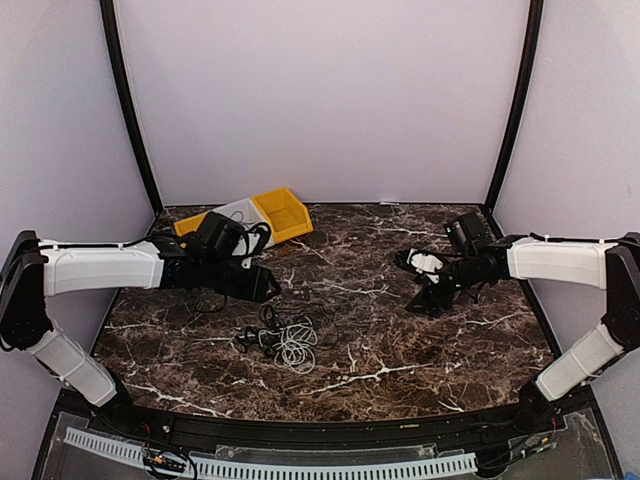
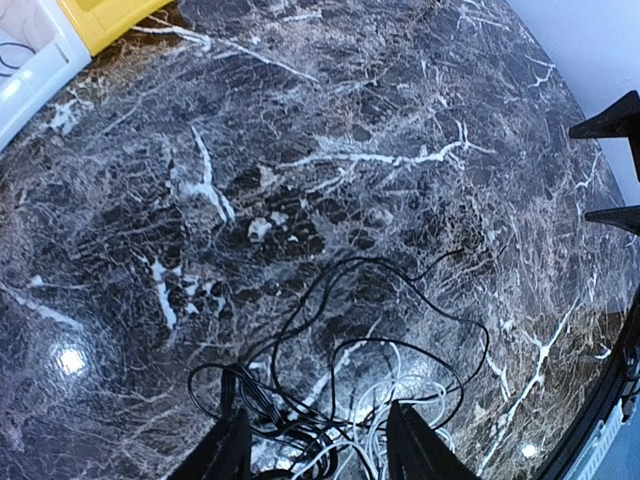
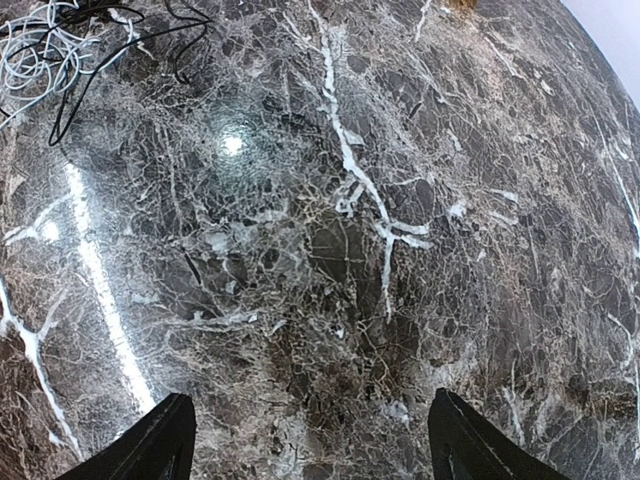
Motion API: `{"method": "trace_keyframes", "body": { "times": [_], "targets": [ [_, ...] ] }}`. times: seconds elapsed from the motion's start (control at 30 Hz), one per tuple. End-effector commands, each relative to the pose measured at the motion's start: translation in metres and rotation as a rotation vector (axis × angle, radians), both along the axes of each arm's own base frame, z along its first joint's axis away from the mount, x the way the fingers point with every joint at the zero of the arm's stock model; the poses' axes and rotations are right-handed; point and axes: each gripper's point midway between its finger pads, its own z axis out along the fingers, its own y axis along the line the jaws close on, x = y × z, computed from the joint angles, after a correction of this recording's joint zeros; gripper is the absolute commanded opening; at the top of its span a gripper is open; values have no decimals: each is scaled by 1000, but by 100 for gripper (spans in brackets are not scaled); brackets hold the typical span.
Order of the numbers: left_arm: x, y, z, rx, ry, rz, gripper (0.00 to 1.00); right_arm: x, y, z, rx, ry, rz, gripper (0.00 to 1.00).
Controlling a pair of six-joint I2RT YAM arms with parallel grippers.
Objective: Untangle the cables
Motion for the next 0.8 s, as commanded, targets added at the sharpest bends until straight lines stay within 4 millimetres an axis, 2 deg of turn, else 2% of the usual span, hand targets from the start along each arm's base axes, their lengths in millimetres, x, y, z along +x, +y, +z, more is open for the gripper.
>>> {"method": "trace_keyframes", "body": {
  "times": [0.0, 0.23, 0.43, 0.77],
  "targets": [
    [-18, -1, -19, 50, 81, -10, 48, 2, 6, 4, 16, -5, 9, 82],
    [-44, -20, -25, 20, 96, -145, 48, 0, 6, 2, 12, -2, 15, 82],
    [-52, -17, -38, 66, 115, -158, 46, 1, 5, 2, 6, -5, 15, 82],
    [-58, -20, -42, 63, 139, -184, 27, 0, 5, 1, 4, 0, 16, 82]
  ]
}}
